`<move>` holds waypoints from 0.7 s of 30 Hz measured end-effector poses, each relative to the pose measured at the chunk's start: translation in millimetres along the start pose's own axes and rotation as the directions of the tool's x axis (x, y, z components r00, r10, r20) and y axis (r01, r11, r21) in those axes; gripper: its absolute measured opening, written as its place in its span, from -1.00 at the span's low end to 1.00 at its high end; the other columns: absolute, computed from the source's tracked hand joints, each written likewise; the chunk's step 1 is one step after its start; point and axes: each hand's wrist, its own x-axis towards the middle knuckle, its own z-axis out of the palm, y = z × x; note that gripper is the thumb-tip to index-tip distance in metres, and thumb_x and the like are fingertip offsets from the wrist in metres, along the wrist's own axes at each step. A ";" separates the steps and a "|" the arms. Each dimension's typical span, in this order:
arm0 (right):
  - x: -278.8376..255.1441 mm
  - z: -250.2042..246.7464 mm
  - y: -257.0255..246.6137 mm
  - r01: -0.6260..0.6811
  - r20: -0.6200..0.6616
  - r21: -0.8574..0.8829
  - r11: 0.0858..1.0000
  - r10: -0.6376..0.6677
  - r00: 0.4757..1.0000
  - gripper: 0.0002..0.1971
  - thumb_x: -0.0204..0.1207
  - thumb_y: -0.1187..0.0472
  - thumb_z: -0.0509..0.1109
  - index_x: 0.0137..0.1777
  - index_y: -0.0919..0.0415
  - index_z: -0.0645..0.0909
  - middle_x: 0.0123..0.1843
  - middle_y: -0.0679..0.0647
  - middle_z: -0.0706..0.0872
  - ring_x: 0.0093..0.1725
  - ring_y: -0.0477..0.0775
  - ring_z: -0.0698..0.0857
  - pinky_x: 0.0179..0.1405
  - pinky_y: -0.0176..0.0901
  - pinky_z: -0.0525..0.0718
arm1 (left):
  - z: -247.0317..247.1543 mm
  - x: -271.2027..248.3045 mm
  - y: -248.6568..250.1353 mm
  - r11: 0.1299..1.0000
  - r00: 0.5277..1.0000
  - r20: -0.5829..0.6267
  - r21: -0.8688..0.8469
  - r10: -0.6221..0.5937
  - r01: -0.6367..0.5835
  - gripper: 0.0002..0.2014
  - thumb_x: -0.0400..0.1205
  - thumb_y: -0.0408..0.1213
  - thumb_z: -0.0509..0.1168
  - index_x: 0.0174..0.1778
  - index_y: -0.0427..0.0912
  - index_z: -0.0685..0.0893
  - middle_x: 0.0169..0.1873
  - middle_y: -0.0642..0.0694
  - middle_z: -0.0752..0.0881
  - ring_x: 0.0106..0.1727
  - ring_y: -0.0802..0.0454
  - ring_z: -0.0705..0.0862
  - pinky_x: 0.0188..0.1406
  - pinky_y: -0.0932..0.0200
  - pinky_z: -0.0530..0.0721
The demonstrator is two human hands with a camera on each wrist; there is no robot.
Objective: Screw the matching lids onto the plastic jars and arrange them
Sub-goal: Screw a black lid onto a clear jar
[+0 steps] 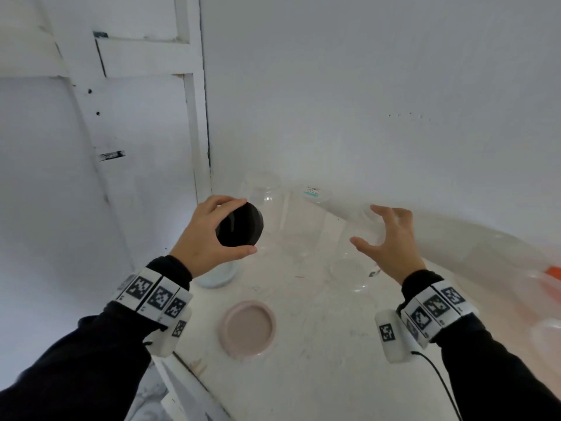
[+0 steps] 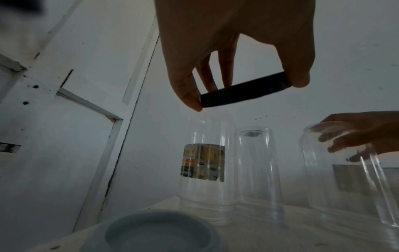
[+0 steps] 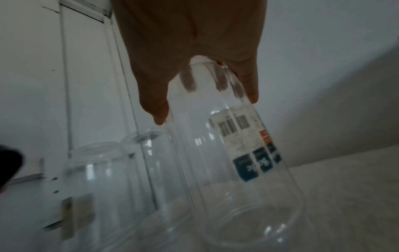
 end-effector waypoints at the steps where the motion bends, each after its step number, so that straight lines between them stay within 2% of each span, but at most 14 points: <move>1: 3.2 -2.9 6.1 -0.017 -0.015 -0.013 1.000 0.016 1.000 -0.29 0.35 0.12 0.57 0.48 0.14 0.36 0.46 0.18 0.23 0.46 0.21 0.31 0.36 -0.14 0.30 | 1.6 1.1 -0.3 1.000 1.000 0.006 -0.005 0.000 0.000 -0.21 0.18 0.29 0.38 0.37 0.22 0.40 0.26 0.13 0.42 0.32 0.11 0.39 0.28 0.20 0.42; 5: 12.3 -11.2 23.5 -0.086 -0.056 -0.059 0.995 0.083 0.995 -0.26 0.37 0.04 0.55 0.51 0.13 0.33 0.50 0.20 0.18 0.49 0.27 0.28 0.45 0.10 0.35 | 6.6 2.7 -0.9 1.000 1.000 0.026 -0.015 -0.004 0.004 -0.21 0.18 0.30 0.37 0.37 0.24 0.39 0.26 0.16 0.41 0.32 0.14 0.37 0.27 0.24 0.40; 8: 14.8 -14.0 24.6 -0.122 -0.046 -0.113 0.986 0.117 0.992 -0.23 0.37 -0.03 0.53 0.53 0.10 0.29 0.52 0.22 0.17 0.50 0.32 0.25 0.45 0.19 0.34 | 9.2 1.5 -2.5 1.000 0.999 0.036 -0.024 -0.004 0.005 -0.21 0.18 0.29 0.38 0.37 0.26 0.39 0.25 0.17 0.41 0.31 0.15 0.36 0.28 0.23 0.41; 10: 15.4 -16.4 20.4 -0.148 -0.043 -0.277 0.949 0.142 0.989 -0.20 0.36 -0.14 0.48 0.55 0.05 0.26 0.57 0.27 0.12 0.55 0.36 0.13 0.48 0.32 0.21 | 10.1 0.5 -3.7 1.000 0.999 0.045 -0.020 -0.007 0.008 -0.21 0.18 0.30 0.38 0.37 0.26 0.38 0.25 0.18 0.40 0.30 0.16 0.36 0.28 0.21 0.41; 12: 16.0 -18.0 12.8 -0.129 -0.048 -0.486 0.865 0.120 0.992 -0.13 0.33 -0.28 0.43 0.58 0.05 0.21 0.64 0.30 -0.04 0.60 0.38 -0.08 0.49 0.43 -0.03 | 9.8 -0.5 -5.0 1.000 0.998 0.054 -0.009 -0.013 0.013 -0.20 0.18 0.31 0.37 0.38 0.26 0.38 0.26 0.18 0.39 0.31 0.17 0.35 0.29 0.20 0.41; 13: 16.6 -18.2 7.6 -0.096 -0.056 -0.535 0.840 0.077 0.995 -0.09 0.31 -0.31 0.42 0.59 0.08 0.19 0.65 0.31 -0.11 0.61 0.38 -0.15 0.49 0.44 -0.11 | 9.3 -1.3 -5.5 1.000 0.998 0.054 -0.007 -0.014 0.015 -0.20 0.18 0.31 0.37 0.38 0.25 0.38 0.26 0.18 0.39 0.31 0.17 0.35 0.29 0.20 0.41; 15: 18.4 -16.6 -6.1 0.025 -0.073 -0.546 0.837 -0.077 0.994 -0.08 0.29 -0.28 0.45 0.56 0.20 0.25 0.64 0.35 -0.08 0.61 0.41 -0.15 0.50 0.43 -0.15 | 8.4 -2.7 -5.9 1.000 0.999 0.050 -0.008 -0.016 0.017 -0.18 0.18 0.31 0.37 0.39 0.21 0.40 0.26 0.17 0.40 0.31 0.15 0.35 0.29 0.20 0.41; 18: 23.5 -6.0 -30.6 0.251 -0.055 -0.491 0.834 -0.318 0.947 -0.19 0.29 -0.14 0.53 0.43 0.33 0.41 0.59 0.41 0.13 0.58 0.48 0.03 0.50 0.43 0.03 | 6.5 -7.0 -5.9 1.000 0.998 0.058 -0.005 -0.027 0.028 -0.17 0.17 0.30 0.36 0.40 0.15 0.42 0.26 0.16 0.40 0.31 0.12 0.37 0.28 0.19 0.43; 21: 33.3 11.5 -54.1 0.372 0.021 -0.392 0.841 -0.396 0.918 -0.24 0.32 -0.06 0.55 0.43 0.31 0.41 0.59 0.33 0.18 0.57 0.41 0.12 0.53 0.32 0.17 | 3.8 -13.0 -7.3 1.000 0.998 0.060 0.008 -0.029 0.029 -0.17 0.18 0.30 0.35 0.40 0.16 0.40 0.26 0.16 0.40 0.30 0.12 0.37 0.27 0.23 0.42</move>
